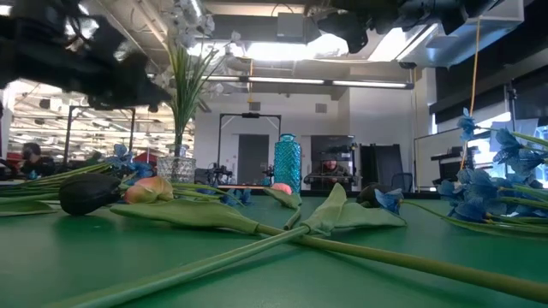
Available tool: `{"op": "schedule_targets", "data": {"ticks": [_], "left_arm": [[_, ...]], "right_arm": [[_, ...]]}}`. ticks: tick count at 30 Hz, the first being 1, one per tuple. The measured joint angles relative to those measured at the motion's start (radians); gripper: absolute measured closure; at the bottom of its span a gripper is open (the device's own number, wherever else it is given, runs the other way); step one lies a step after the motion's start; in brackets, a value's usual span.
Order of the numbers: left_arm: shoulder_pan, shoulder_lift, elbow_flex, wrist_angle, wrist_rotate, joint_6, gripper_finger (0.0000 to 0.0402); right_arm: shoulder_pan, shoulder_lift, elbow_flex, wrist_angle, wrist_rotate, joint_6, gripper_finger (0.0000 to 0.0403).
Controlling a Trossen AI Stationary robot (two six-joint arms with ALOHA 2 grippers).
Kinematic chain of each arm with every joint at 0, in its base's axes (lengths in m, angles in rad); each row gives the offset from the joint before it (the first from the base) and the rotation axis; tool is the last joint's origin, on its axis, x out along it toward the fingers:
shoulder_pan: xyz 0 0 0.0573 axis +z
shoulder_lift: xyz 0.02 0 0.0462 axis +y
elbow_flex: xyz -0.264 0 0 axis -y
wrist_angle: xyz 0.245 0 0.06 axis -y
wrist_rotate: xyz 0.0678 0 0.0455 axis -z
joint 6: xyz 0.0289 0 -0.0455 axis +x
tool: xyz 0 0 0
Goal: Sort flowers into vase by color
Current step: Put the top blue flowers into the blue vase
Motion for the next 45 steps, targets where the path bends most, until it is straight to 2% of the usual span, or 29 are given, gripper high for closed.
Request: {"op": "schedule_targets", "data": {"ticks": [3,6,8,12,15,21,23,26,30,33,36,38,41,45], "left_arm": [[-0.100,-0.068,0.000,-0.027,-0.021,0.012,0.0191],[-0.211,-0.118,0.000,-0.102,-0.108,0.008,0.0191],[-0.289,-0.137,0.000,-0.149,-0.154,-0.010,0.0191],[-0.440,-0.147,0.005,-0.157,-0.177,-0.064,0.0191],[-0.546,-0.139,0.034,-0.156,-0.167,-0.153,0.0192],[-0.704,-0.099,0.105,-0.193,-0.054,-0.334,0.0192],[-0.734,-0.067,0.158,-0.325,-0.053,-0.417,0.0195],[-0.740,0.009,0.276,-0.635,-0.036,-0.617,0.0201],[-0.691,0.129,0.494,-1.046,0.103,-0.879,0.0205],[-0.633,0.232,0.646,-1.330,0.272,-1.052,0.0205],[-0.582,0.337,0.730,-1.540,0.470,-1.200,0.0205],[-0.560,0.396,0.735,-1.602,0.599,-1.268,0.0205],[-0.546,0.468,0.732,-1.599,0.742,-1.320,0.0205],[-0.548,0.527,0.731,-1.588,0.777,-1.342,0.0205]], "right_arm": [[0.000,0.000,0.000,0.000,0.000,0.000,0.0150],[0.000,0.000,0.000,0.000,0.000,0.000,0.0150],[0.000,0.000,0.000,0.000,0.000,0.000,0.0150],[0.000,0.000,0.000,-0.002,-0.002,0.000,0.0150],[0.000,0.000,0.000,-0.007,-0.002,0.000,0.0150],[0.000,0.000,0.000,-0.009,-0.002,0.000,0.0150],[0.000,0.000,0.000,-0.009,-0.003,0.000,0.0150],[0.000,0.000,0.000,-0.009,-0.003,0.007,0.0150],[0.000,0.000,0.000,-0.009,-0.003,0.019,0.0150],[0.000,0.000,0.000,-0.008,-0.003,0.019,0.0150],[0.000,0.000,0.000,-0.008,-0.003,0.019,0.0150],[0.000,0.000,0.000,-0.008,-0.003,0.019,0.0150],[0.000,0.000,0.000,-0.019,-0.003,0.019,0.0150],[0.000,0.000,0.000,-0.028,-0.003,0.019,0.0150]]}}
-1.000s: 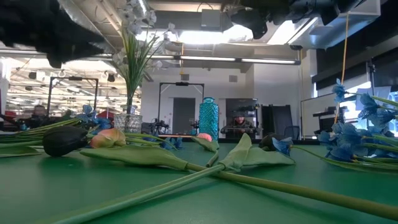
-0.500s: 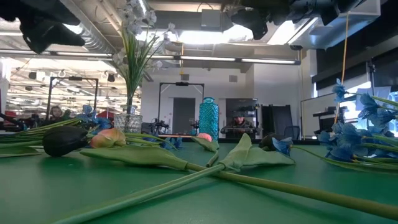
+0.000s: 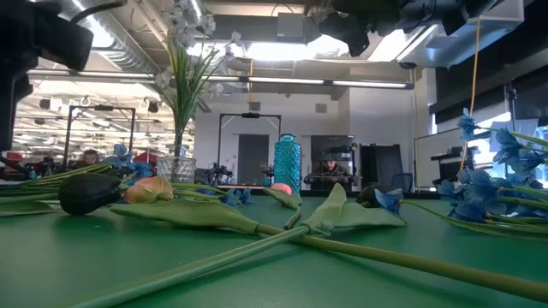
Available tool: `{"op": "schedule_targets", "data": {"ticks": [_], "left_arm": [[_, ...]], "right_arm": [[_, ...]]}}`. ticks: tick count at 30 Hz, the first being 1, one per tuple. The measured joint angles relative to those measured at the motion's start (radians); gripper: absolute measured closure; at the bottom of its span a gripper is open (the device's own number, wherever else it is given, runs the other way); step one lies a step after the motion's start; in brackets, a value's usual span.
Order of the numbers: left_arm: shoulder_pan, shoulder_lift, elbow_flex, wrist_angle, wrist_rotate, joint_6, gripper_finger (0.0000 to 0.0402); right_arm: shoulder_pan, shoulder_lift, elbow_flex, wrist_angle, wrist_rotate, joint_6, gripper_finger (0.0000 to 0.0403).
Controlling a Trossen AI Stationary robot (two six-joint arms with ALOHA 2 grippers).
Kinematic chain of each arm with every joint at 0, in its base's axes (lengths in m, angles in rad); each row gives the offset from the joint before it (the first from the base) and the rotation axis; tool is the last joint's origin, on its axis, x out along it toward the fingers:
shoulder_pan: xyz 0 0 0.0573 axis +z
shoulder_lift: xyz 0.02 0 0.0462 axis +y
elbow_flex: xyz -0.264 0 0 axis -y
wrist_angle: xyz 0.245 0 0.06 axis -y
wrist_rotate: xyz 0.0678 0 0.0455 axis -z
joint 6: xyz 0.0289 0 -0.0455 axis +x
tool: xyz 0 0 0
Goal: Sort flowers into vase by color
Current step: Put the top blue flowers into the blue vase
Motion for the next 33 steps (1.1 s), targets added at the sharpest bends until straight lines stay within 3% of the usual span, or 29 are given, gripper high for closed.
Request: {"op": "schedule_targets", "data": {"ticks": [4,12,19,26,33], "left_arm": [[0.007,0.038,0.000,-0.018,-0.043,0.000,0.0205],[0.069,0.155,-0.002,-0.107,0.006,0.006,0.0205],[0.100,0.221,-0.002,-0.003,0.106,0.061,0.0205],[0.119,0.230,-0.050,0.045,0.110,0.056,0.0207],[0.119,0.225,-0.089,0.077,0.121,0.054,0.0255]], "right_arm": [[0.000,0.000,0.000,-0.001,0.000,0.000,0.0150],[0.001,0.000,0.000,-0.020,-0.001,0.003,0.0150],[0.001,0.000,0.000,-0.053,-0.001,0.007,0.0150],[0.001,0.000,0.000,-0.054,-0.001,0.007,0.0150],[0.001,0.000,0.000,-0.098,-0.001,0.007,0.0150]]}}
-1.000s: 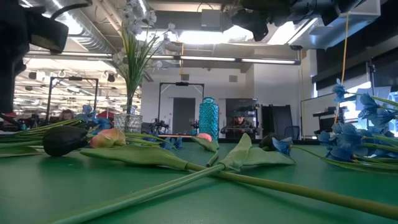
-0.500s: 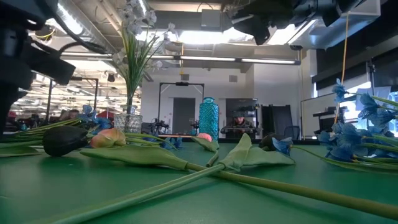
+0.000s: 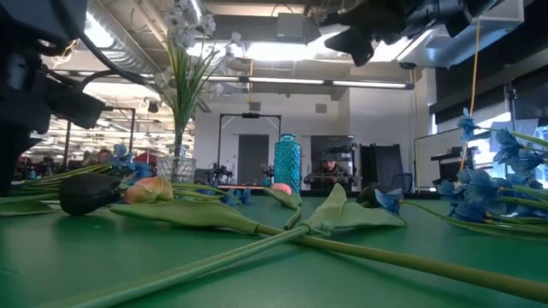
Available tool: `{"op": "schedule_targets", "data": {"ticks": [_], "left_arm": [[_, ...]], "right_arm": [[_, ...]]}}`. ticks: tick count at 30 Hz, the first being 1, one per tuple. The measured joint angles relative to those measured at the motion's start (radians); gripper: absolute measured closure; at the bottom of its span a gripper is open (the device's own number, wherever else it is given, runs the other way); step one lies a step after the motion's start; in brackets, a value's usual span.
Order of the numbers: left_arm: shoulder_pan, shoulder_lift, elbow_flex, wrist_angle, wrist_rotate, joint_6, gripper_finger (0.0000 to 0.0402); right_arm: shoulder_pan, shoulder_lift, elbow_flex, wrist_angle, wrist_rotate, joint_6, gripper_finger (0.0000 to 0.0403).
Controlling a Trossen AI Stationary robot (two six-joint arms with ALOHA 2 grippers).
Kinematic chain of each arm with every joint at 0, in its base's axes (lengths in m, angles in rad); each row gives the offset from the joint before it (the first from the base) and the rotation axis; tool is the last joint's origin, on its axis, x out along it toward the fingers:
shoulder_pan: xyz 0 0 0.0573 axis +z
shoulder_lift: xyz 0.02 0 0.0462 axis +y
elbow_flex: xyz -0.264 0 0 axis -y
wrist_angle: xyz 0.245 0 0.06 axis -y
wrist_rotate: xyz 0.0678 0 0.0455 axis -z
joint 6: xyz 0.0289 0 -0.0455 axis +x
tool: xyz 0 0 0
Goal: Sort flowers into vase by color
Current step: Put the top blue flowers into the blue vase
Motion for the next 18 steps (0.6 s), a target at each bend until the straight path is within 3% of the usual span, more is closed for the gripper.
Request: {"op": "schedule_targets", "data": {"ticks": [8,18], "left_arm": [[0.000,-0.007,0.045,-0.050,-0.032,0.001,0.0388],[-0.026,-0.009,0.328,-0.332,-0.212,0.008,0.0399]], "right_arm": [[0.000,0.000,0.000,-0.008,0.000,0.000,0.0150],[0.000,-0.098,0.000,-0.045,0.000,-0.001,0.0150]]}}
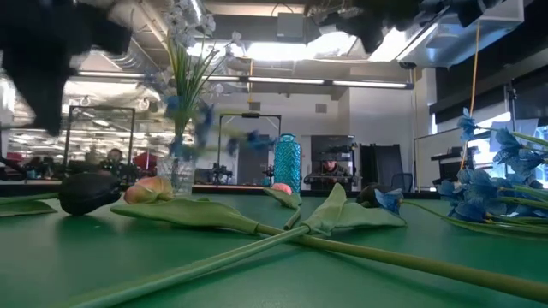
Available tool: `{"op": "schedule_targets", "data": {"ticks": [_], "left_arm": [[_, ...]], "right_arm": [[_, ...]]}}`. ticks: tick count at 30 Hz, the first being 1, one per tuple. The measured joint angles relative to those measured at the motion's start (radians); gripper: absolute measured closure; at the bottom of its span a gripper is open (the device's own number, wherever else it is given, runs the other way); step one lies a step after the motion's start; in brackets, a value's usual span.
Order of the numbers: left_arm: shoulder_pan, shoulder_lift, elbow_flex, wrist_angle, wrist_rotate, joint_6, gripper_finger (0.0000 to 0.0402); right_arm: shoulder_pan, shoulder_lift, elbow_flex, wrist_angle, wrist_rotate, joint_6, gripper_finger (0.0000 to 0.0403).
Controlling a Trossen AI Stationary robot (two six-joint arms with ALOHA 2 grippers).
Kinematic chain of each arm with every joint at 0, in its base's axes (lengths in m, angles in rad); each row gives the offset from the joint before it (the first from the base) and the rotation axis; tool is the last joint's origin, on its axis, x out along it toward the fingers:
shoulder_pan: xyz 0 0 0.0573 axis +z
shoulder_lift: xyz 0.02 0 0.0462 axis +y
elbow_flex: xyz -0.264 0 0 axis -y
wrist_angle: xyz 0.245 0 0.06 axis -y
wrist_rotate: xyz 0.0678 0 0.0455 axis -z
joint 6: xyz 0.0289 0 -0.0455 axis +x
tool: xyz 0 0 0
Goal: Sort flowers into vase by color
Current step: Put the top blue flowers into the blue vase
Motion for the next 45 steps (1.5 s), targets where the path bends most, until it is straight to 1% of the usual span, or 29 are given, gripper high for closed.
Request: {"op": "schedule_targets", "data": {"ticks": [3,5,7,10,12,14,15,16,18,19,21,23,26,28,30,34,37,43,45], "left_arm": [[-0.031,-0.001,0.094,-0.040,-0.091,0.006,0.0399],[-0.057,-0.001,0.148,-0.043,-0.179,0.023,0.0399],[-0.086,-0.001,0.202,-0.038,-0.296,0.027,0.0400],[-0.128,-0.002,0.268,-0.016,-0.509,0.053,0.0400],[-0.149,-0.002,0.300,0.034,-0.663,0.126,0.0400],[-0.149,-0.002,0.327,0.121,-0.786,0.256,0.0401],[-0.138,-0.002,0.340,0.168,-0.815,0.325,0.0401],[-0.120,-0.002,0.354,0.225,-0.823,0.402,0.0401],[-0.076,-0.003,0.368,0.368,-0.805,0.572,0.0401],[-0.051,-0.003,0.369,0.461,-0.780,0.666,0.0401],[0.001,-0.003,0.369,0.627,-0.694,0.849,0.0401],[0.056,-0.003,0.369,0.797,-0.583,1.002,0.0401],[0.141,-0.003,0.369,0.987,-0.439,1.143,0.0401],[0.193,-0.003,0.369,1.068,-0.395,1.192,0.0401],[0.235,-0.003,0.369,1.126,-0.375,1.222,0.0401],[0.316,0.000,0.369,1.201,-0.241,1.226,0.0401],[0.361,0.010,0.369,1.230,-0.179,1.221,0.0401],[0.404,0.034,0.369,1.327,-0.057,1.225,0.0401],[0.403,0.043,0.369,1.351,-0.049,1.247,0.0401]], "right_arm": [[0.000,-0.067,0.000,-0.018,0.001,-0.008,0.0150],[0.000,-0.119,0.000,-0.020,0.000,-0.010,0.0150],[0.000,-0.175,0.000,-0.021,0.000,-0.010,0.0150],[0.000,-0.249,0.000,-0.011,0.000,-0.011,0.0150],[0.000,-0.281,0.000,0.009,-0.001,-0.011,0.0150],[0.000,-0.290,-0.001,0.045,-0.018,-0.008,0.0150],[0.000,-0.289,-0.009,0.086,-0.036,-0.001,0.0150],[0.000,-0.284,-0.021,0.132,-0.057,0.013,0.0150],[0.000,-0.260,-0.048,0.227,-0.098,0.045,0.0150],[0.000,-0.246,-0.060,0.271,-0.115,0.059,0.0150],[0.001,-0.212,-0.073,0.327,-0.143,0.091,0.0150],[0.001,-0.172,-0.076,0.359,-0.156,0.110,0.0150],[0.029,-0.102,-0.076,0.398,-0.153,0.132,0.0150],[0.056,-0.064,-0.076,0.424,-0.154,0.130,0.0150],[0.088,-0.036,-0.077,0.449,-0.150,0.119,0.0150],[0.134,-0.010,-0.077,0.496,-0.097,0.088,0.0150],[0.146,-0.003,-0.077,0.524,-0.049,0.075,0.0150],[0.143,0.001,-0.077,0.519,0.164,0.103,0.0150],[0.143,0.001,-0.077,0.520,0.188,0.101,0.0150]]}}
